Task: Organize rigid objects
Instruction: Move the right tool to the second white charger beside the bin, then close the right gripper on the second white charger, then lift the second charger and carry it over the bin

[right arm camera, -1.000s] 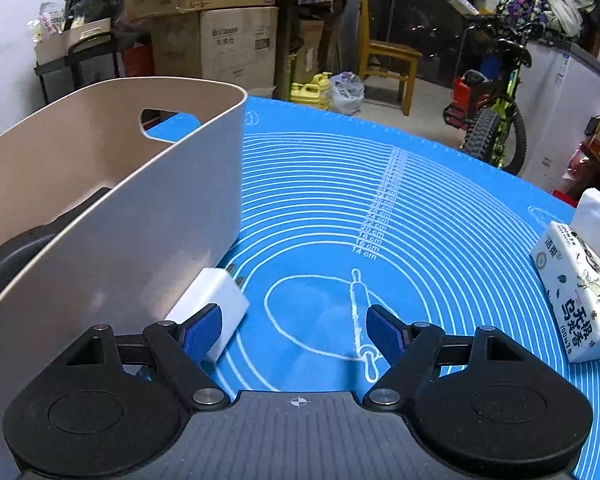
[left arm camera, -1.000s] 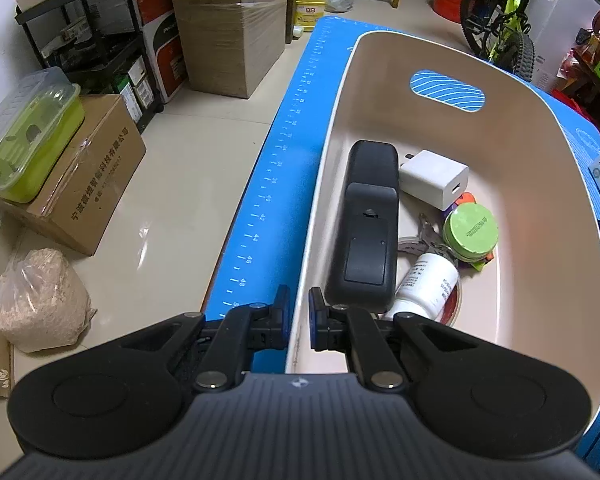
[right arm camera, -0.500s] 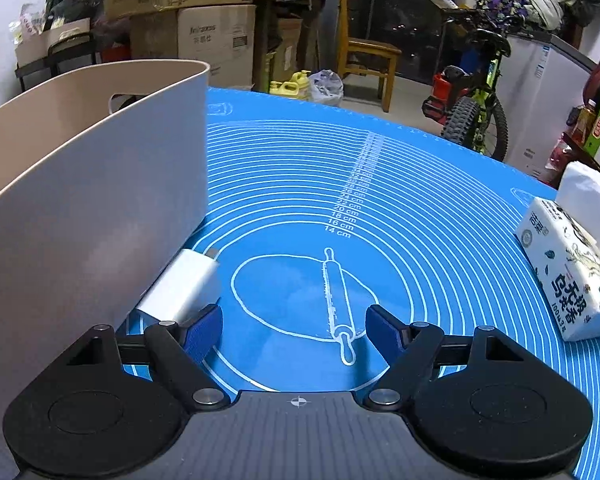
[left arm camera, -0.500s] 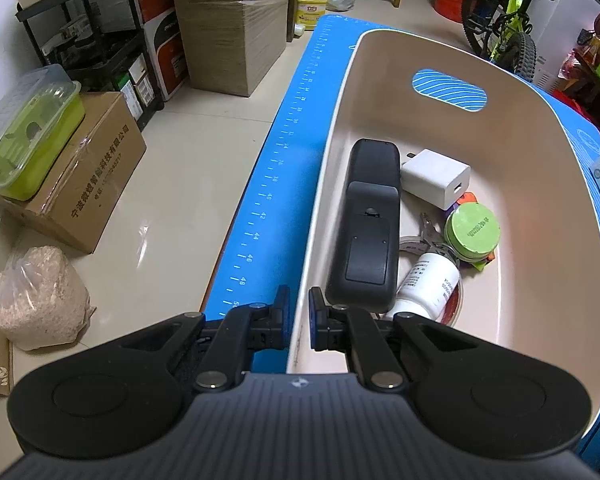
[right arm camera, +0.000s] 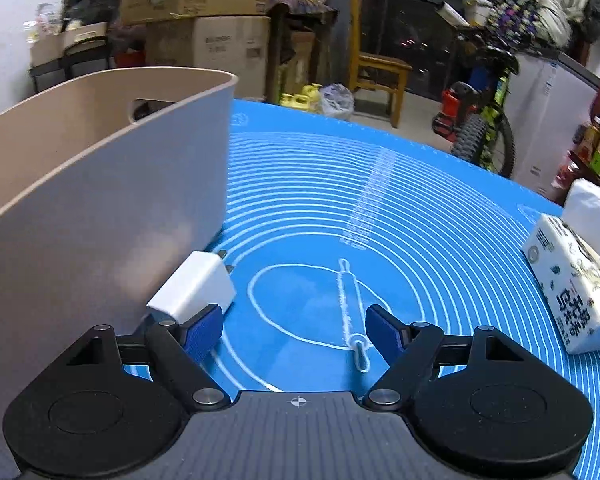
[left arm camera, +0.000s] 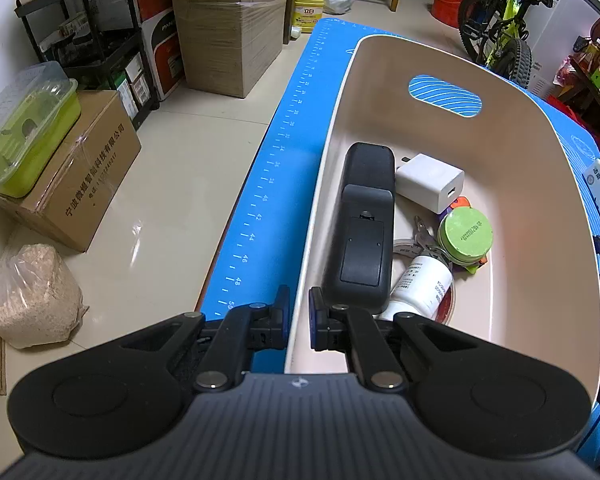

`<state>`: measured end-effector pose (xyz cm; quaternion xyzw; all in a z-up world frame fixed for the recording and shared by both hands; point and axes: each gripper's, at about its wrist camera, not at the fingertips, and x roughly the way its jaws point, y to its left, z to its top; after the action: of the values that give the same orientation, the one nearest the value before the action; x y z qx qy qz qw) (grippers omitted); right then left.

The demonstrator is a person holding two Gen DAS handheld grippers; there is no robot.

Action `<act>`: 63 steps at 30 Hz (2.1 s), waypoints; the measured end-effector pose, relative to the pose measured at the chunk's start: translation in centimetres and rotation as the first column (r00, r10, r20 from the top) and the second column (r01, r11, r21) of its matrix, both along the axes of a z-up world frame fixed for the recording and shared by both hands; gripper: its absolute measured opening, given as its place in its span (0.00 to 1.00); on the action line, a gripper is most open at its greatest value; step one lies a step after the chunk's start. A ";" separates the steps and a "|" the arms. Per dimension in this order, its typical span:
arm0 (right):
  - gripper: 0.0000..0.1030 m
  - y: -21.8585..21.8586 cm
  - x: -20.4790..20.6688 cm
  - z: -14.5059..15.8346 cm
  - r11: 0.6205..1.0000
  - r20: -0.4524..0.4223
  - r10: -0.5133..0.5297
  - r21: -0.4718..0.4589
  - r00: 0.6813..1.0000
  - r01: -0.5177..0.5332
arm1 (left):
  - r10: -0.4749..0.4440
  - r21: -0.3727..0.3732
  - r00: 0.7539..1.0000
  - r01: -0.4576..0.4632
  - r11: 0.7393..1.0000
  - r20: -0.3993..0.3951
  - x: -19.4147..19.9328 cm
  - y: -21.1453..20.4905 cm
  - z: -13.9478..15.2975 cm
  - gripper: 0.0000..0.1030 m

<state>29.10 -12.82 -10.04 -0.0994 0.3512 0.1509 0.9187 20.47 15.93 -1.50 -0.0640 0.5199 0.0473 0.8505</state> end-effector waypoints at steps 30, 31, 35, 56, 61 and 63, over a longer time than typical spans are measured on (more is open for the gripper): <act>0.84 3.3 1.3 0.4 0.816 -0.030 0.543 -0.219 0.839 -0.535 | 0.002 0.036 1.000 -0.002 0.999 -0.005 0.1 -0.4 0.1 0.11; 0.84 3.3 1.4 0.5 0.802 -0.033 0.562 -0.220 0.826 -0.555 | 0.003 0.036 1.000 -0.003 0.999 -0.005 0.1 -0.4 0.1 0.11; 0.84 2.9 1.8 0.5 0.756 -0.052 0.623 -0.215 0.781 -0.618 | 0.006 0.040 1.000 -0.006 0.999 -0.006 0.1 -0.4 0.0 0.11; 0.63 1.8 1.8 1.2 0.776 -0.060 0.615 -0.134 0.786 -0.617 | 0.017 0.065 1.000 -0.016 0.998 -0.008 0.2 -0.8 0.1 0.11; 0.63 1.6 1.5 1.6 0.792 -0.041 0.596 -0.132 0.802 -0.595 | 0.016 0.063 1.000 -0.016 0.998 -0.007 0.2 -0.8 0.1 0.11; 0.63 1.6 1.6 1.6 0.801 -0.044 0.585 -0.125 0.810 -0.586 | 0.017 0.063 1.000 -0.016 0.998 -0.006 0.2 -0.8 0.2 0.11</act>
<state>30.65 -11.27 -8.44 -0.2632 0.3143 0.4034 0.8180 20.66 15.15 -1.34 -0.0415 0.5202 0.0707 0.8501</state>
